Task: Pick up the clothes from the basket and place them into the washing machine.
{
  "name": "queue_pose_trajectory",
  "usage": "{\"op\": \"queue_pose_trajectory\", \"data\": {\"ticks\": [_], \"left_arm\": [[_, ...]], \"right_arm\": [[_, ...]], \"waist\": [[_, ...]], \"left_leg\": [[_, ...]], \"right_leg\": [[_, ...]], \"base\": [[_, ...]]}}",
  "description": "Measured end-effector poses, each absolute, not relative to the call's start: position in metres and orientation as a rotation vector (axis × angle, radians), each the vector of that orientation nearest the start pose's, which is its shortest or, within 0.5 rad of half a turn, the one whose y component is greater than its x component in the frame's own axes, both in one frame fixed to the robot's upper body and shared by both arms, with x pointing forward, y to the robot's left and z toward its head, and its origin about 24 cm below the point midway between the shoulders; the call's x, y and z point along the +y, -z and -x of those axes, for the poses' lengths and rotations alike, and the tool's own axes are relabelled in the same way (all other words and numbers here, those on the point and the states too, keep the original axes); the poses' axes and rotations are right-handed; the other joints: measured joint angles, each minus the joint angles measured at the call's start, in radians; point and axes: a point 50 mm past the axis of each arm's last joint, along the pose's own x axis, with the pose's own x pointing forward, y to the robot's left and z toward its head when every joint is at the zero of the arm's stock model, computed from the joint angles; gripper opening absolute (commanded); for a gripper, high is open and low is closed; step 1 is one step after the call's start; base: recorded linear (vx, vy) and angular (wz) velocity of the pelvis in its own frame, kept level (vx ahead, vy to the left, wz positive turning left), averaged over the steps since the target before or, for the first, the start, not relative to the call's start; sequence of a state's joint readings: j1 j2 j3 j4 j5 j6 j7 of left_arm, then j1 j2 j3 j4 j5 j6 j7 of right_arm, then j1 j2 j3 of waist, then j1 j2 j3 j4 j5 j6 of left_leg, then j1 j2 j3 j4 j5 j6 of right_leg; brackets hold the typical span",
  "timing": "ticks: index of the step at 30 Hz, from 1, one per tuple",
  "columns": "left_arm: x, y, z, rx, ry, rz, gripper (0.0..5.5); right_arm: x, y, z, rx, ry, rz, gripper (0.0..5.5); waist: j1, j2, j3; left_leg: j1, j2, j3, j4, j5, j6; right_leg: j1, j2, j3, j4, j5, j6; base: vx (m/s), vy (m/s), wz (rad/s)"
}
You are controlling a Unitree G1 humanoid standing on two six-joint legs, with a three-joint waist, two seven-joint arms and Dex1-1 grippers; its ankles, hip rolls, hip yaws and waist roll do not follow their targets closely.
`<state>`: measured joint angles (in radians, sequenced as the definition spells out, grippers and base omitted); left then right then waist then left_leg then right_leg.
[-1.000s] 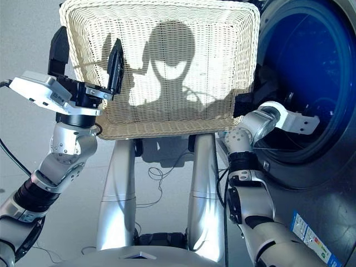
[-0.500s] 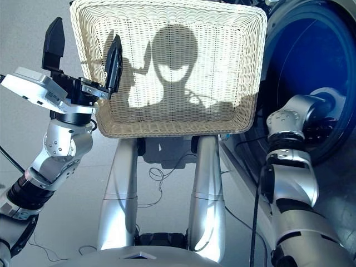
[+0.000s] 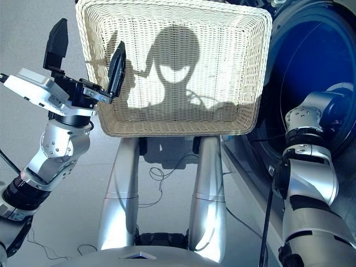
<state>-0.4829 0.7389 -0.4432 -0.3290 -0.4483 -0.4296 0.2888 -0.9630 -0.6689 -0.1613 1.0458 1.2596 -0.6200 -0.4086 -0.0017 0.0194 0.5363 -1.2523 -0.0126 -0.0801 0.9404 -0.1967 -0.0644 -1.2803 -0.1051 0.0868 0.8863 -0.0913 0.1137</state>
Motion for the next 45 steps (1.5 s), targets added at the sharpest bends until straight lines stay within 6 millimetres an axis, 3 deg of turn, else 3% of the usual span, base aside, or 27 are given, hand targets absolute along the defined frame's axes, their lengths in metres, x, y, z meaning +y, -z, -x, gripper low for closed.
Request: {"op": "queue_pose_trajectory", "data": {"ticks": [5,8,11,14,17,19,27,34,40,45], "left_arm": [[0.127,-0.234,-0.251,-0.906,0.431,-0.059,5.5],[0.127,-0.234,-0.251,-0.909,0.427,-0.049,5.5],[0.126,-0.235,-0.251,-0.911,0.423,-0.026,5.5],[0.124,-0.235,-0.251,-0.915,0.422,-0.009,5.5],[0.125,-0.23,-0.252,-0.878,0.431,-0.011,5.5],[0.127,-0.225,-0.252,-0.853,0.426,-0.015,5.5],[0.128,-0.216,-0.251,-0.817,0.428,-0.039,5.5],[0.126,-0.214,-0.25,-0.83,0.451,-0.095,5.5],[0.126,-0.209,-0.25,-0.82,0.449,-0.118,5.5],[0.136,-0.173,-0.267,-0.652,0.382,-0.068,5.5]], "right_arm": [[-0.37,-0.202,-0.334,-0.658,0.943,-0.901,5.5],[-0.354,-0.19,-0.341,-0.633,0.868,-0.89,5.5],[-0.312,-0.175,-0.351,-0.593,0.646,-0.858,5.5],[-0.274,-0.14,-0.357,-0.43,0.458,-0.76,5.5],[-0.243,-0.112,-0.355,-0.291,0.276,-0.632,5.5],[-0.224,-0.097,-0.35,-0.225,0.171,-0.558,5.5],[-0.217,-0.091,-0.336,-0.124,-0.075,-0.212,5.5],[-0.214,-0.089,-0.333,-0.098,-0.133,-0.126,5.5],[-0.178,-0.078,-0.318,-0.064,-0.394,-0.019,5.5],[-0.175,-0.054,-0.303,-0.005,-0.385,0.016,5.5]], "waist": [[-0.002,0.0,0.0],[-0.011,-0.001,0.0],[-0.028,-0.003,0.001],[-0.029,-0.003,0.001],[-0.032,-0.006,0.0],[-0.047,-0.01,0.001],[-0.064,-0.012,0.001],[-0.064,-0.012,0.001],[-0.059,-0.013,0.001],[-0.055,-0.016,0.0]], "left_leg": [[0.0,0.001,0.0,-0.005,0.0,0.0],[0.001,0.002,0.0,-0.009,0.0,0.001],[0.001,0.005,0.002,-0.013,0.0,0.001],[0.002,0.009,0.002,-0.016,-0.001,0.001],[0.005,0.011,0.002,-0.022,-0.001,0.001],[0.008,0.012,0.001,-0.026,-0.001,0.001],[0.014,0.017,0.002,-0.03,0.0,0.001],[0.023,0.021,0.003,-0.033,0.0,0.0],[0.081,0.023,0.011,-0.08,0.011,-0.001],[0.244,0.028,0.017,-0.218,0.043,-0.002]], "right_leg": [[0.0,0.0,0.0,-0.005,0.0,0.001],[0.001,0.001,-0.001,-0.011,0.002,-0.001],[0.002,0.003,-0.001,-0.017,0.002,-0.001],[0.002,0.007,-0.001,-0.022,0.003,0.0],[0.005,0.009,-0.001,-0.028,0.002,0.004],[0.009,0.01,-0.002,-0.035,0.004,0.005],[0.014,0.014,-0.003,-0.039,0.007,0.004],[0.025,0.017,-0.003,-0.048,0.01,0.002],[0.074,0.014,-0.003,-0.085,0.02,-0.004],[0.232,0.005,-0.014,-0.206,0.042,-0.005]], "base": [[0.0,0.0,0.0],[0.0,0.0,0.0],[0.0,0.0,0.0],[0.028,-0.004,-0.014],[0.058,-0.009,-0.017],[0.0,0.0,0.0],[0.0,0.0,0.0],[0.0,0.0,0.0],[-0.032,0.0,-0.002],[0.081,-0.009,0.011]]}}
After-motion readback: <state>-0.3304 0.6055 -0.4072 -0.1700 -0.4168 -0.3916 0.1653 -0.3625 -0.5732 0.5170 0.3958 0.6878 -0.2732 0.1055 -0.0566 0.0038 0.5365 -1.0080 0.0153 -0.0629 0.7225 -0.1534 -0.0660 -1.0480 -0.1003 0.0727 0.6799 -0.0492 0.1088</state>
